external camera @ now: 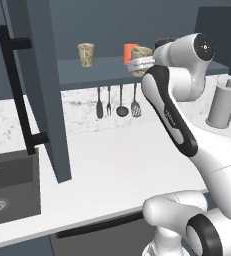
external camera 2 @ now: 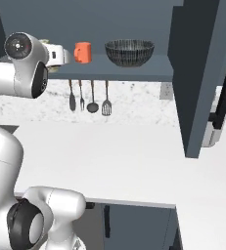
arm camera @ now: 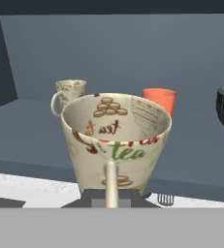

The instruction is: Gather all objects into one cabinet and sort the glasses and bowls to opposite sides.

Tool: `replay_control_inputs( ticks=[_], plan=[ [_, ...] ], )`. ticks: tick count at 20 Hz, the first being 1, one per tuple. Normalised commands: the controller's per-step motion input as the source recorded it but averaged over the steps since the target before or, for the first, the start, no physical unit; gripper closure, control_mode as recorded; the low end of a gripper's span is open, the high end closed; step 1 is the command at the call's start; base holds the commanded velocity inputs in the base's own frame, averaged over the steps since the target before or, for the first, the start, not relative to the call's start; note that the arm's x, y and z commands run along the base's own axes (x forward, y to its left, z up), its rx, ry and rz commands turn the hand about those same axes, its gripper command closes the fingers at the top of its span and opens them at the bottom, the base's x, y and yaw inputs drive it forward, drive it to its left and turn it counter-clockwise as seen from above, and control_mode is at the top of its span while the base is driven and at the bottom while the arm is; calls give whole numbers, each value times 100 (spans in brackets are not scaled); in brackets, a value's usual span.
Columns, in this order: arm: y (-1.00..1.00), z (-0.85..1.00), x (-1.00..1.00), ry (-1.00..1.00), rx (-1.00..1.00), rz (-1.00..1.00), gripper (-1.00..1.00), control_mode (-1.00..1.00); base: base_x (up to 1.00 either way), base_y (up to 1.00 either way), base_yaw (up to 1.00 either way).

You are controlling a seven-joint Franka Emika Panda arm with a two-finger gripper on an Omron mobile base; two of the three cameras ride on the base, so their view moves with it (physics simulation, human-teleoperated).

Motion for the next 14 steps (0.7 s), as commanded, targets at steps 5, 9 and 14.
replay_control_inputs(
  ticks=[5, 9, 14],
  plan=[
    [10, -3, 19, 3, 0, 0, 100, -100, 0, 0, 0],
    [43, 3, 40, 0, 0, 0, 100, -100, 0, 0, 0],
    [41, -6, 53, -3, 0, 0, 100, -100, 0, 0, 0]
  ],
)
